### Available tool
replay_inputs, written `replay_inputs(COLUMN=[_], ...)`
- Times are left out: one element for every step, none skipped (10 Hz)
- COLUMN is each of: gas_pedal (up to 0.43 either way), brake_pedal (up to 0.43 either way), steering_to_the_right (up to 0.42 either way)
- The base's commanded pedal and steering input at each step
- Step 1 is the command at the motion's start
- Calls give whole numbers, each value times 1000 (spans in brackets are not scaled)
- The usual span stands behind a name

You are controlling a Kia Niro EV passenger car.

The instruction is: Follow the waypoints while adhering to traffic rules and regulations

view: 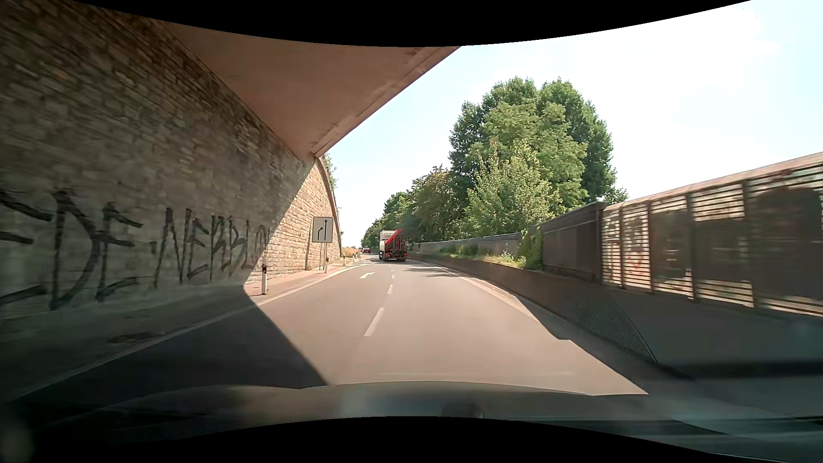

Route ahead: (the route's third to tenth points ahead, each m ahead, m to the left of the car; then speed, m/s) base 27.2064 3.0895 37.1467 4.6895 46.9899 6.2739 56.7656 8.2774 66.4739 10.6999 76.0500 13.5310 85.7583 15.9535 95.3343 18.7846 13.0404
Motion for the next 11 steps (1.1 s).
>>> replay_inputs(gas_pedal=[20, 20, 20, 20, 20, 20, 20, 20, 20, 20, 28], brake_pedal=[18, 18, 18, 18, 18, 18, 18, 18, 18, 18, 18], steering_to_the_right=[-20, -16, -15, -16, -16, -16, -16, -16, -17, -18, -19])
